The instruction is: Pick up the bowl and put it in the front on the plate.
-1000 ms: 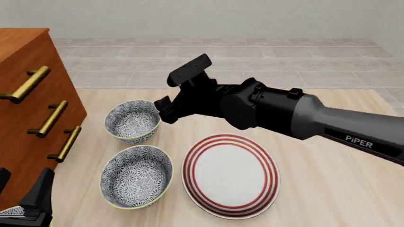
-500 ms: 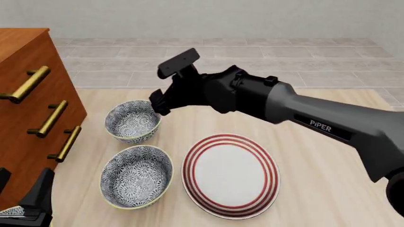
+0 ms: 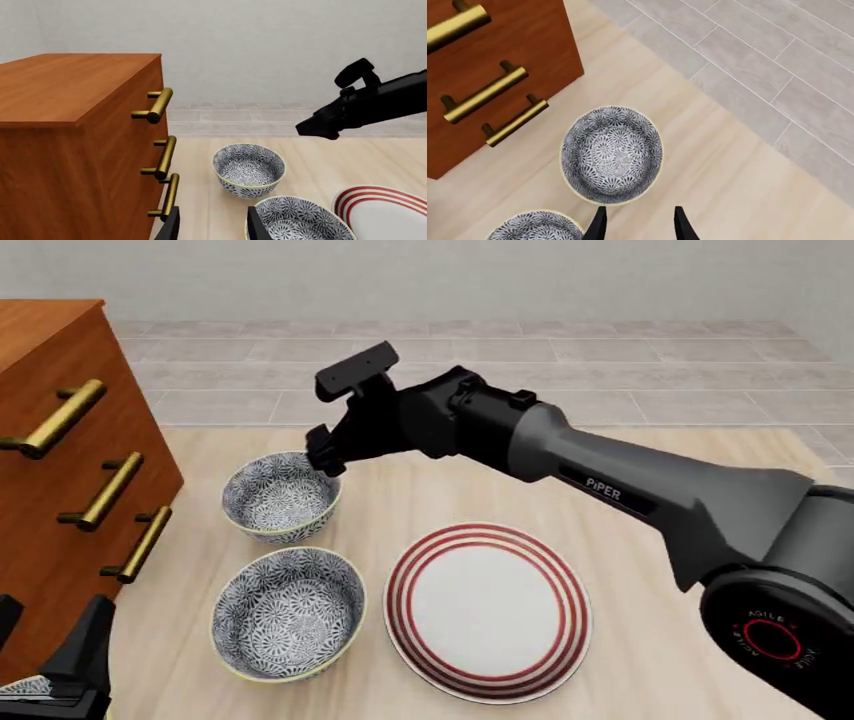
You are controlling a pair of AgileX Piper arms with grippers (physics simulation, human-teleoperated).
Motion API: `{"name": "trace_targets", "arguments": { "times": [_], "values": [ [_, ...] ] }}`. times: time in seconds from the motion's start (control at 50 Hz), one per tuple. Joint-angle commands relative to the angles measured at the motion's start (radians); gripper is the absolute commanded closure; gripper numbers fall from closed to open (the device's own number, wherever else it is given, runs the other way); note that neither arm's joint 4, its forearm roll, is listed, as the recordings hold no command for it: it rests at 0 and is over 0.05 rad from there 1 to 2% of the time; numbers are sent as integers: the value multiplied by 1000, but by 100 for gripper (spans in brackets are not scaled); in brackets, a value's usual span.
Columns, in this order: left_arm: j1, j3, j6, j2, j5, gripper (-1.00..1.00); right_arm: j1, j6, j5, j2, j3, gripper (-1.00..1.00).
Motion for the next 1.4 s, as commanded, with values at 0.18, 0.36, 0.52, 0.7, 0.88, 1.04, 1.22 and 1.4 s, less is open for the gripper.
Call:
{"name": "trace_targets", "arguments": {
  "times": [0.18,0.36,0.52,0.7,0.88,1.04,1.22,1.4],
  "values": [
    [0,0,0,0,0,-100,-10,10,72,144,-163,-100],
    [0,0,0,0,0,-100,-24,1,120,226,-279,-100],
    [0,0,0,0,0,-100,-41,-3,158,319,-395,-100],
    [0,0,0,0,0,-100,-36,6,173,351,-438,-100],
    [0,0,0,0,0,-100,-39,16,179,388,-472,-100],
    [0,0,0,0,0,-100,-34,26,181,408,-490,-100],
    [0,0,0,0,0,-100,-27,75,162,411,-480,-100],
    [0,0,0,0,0,-100,-20,116,110,391,-416,-100]
  ]
}}
